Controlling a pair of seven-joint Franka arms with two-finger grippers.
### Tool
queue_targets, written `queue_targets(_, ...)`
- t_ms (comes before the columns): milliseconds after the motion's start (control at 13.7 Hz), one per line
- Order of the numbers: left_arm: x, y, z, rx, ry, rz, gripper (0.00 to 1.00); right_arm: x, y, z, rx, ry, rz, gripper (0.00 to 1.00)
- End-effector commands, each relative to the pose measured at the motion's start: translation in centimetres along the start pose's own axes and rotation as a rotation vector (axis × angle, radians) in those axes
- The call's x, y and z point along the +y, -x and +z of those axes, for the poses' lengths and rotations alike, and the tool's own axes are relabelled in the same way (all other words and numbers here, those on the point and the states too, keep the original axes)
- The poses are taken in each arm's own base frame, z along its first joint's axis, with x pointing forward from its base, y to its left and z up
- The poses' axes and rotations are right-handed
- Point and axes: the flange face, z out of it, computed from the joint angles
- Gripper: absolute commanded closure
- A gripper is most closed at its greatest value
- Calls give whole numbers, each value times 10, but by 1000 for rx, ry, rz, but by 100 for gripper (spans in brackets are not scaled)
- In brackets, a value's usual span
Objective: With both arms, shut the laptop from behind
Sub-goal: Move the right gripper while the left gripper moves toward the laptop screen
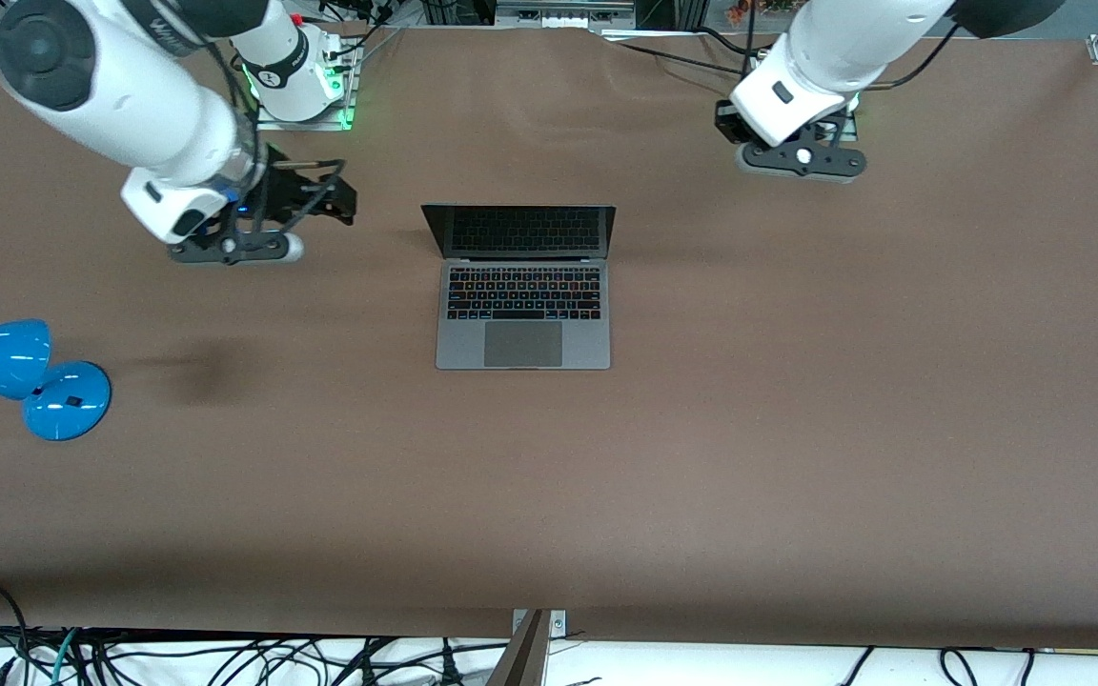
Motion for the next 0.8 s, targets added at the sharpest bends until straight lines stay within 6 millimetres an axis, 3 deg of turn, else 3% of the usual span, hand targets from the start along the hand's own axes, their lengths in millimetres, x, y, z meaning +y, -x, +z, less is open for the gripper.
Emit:
queue_targets(0,8,-4,24,-23,42,-34,100,-31,13,9,-8,-1,92,68)
queue_targets(73,18,-5,36,-45,55,-56,100,-45,16,20,-24,4,95,76)
queue_targets(292,33,-15,58,-69,74,-83,100,-70,20,34,-26,-13,60,84)
queue_targets(365,43,-15,67,-83,71,-95,100,-72,15,43,-42,-19,54,84)
queue_targets(511,60,-16,85,-111,76,-127,100,-95,20,76,-96,7,10,84)
queue_targets(730,80,-20,109,-124,105,-169,100,-107,24,112,-171,44,-17,84)
